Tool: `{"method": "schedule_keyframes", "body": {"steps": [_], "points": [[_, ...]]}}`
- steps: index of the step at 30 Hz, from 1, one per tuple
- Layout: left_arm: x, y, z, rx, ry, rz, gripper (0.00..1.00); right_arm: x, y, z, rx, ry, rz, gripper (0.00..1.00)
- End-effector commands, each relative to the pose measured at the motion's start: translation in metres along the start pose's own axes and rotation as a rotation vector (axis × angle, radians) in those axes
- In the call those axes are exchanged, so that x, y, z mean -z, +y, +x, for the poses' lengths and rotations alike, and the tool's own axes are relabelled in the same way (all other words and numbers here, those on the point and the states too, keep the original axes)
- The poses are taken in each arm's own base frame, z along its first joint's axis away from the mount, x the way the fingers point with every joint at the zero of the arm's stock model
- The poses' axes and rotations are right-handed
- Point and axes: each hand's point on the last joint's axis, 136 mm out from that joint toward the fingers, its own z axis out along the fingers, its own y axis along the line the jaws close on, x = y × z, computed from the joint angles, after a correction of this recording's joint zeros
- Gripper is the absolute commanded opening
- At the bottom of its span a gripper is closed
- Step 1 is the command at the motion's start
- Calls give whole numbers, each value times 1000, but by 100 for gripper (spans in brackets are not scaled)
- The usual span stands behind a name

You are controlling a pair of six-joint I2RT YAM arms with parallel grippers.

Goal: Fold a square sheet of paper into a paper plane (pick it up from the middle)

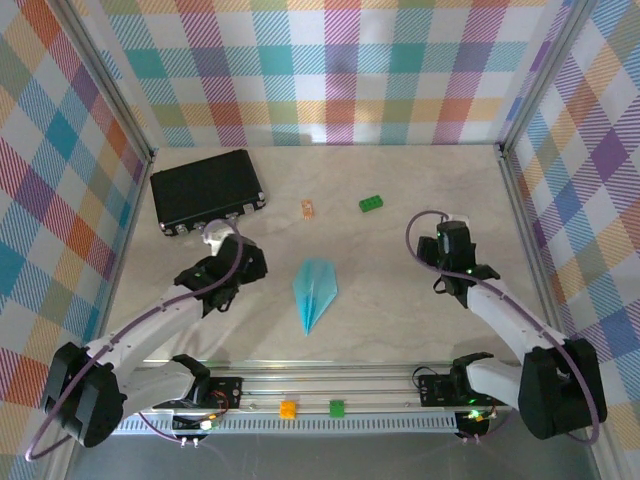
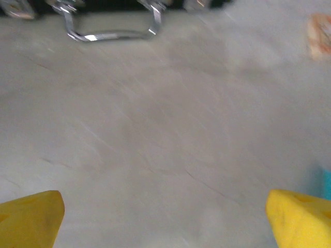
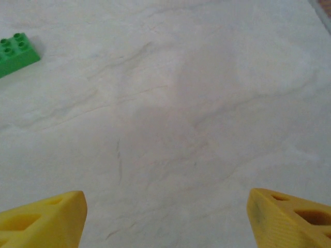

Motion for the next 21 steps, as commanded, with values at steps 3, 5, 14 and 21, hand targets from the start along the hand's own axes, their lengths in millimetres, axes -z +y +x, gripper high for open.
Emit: {"method": "schedule_keyframes", "body": {"steps": [3, 5, 14, 21], "points": [[-25, 38, -48, -62, -173, -74, 100, -35, 14, -27, 128, -202, -38, 81], [-39, 49, -52, -102, -191, -122, 100, -40, 28, -31, 176, -271, -104, 81], [-72, 43, -63, -175, -434, 9, 100, -41, 24, -28, 115, -400, -287, 82], [-95, 49, -59, -51, -531, 185, 100, -68, -3, -26, -3, -301, -168, 99]]}}
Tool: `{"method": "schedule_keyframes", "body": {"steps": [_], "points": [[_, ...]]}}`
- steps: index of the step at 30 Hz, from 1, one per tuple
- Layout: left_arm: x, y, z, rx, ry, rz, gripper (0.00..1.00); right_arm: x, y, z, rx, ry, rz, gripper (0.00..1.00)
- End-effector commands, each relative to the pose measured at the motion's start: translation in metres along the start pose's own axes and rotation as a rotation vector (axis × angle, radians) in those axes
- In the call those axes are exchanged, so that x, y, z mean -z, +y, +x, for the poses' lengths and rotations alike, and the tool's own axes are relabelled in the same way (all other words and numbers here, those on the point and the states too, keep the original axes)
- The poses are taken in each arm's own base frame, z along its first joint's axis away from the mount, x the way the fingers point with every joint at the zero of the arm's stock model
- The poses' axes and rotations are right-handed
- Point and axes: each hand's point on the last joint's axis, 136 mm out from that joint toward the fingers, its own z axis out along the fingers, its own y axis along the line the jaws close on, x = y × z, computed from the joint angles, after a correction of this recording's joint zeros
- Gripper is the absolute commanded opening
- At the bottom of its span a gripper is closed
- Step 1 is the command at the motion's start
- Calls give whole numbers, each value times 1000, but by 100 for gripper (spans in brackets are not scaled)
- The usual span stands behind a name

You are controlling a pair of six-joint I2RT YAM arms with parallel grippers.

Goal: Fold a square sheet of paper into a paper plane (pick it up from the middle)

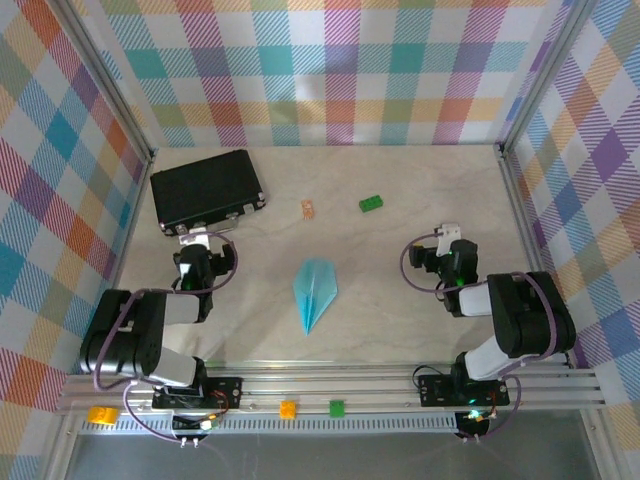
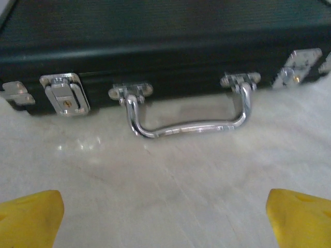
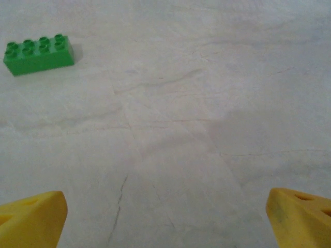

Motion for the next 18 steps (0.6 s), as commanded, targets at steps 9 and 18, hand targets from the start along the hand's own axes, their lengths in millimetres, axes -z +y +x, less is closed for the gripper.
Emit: {"method": "schedule_keyframes", "body": {"steps": [9, 18], "points": [[-19, -25, -26, -10, -61, 80, 100, -7, -17, -35, -77, -77, 37, 99], [-18, -43, -24, -62, -48, 185, 100, -7, -16, -35, -76, -73, 32, 99]]}}
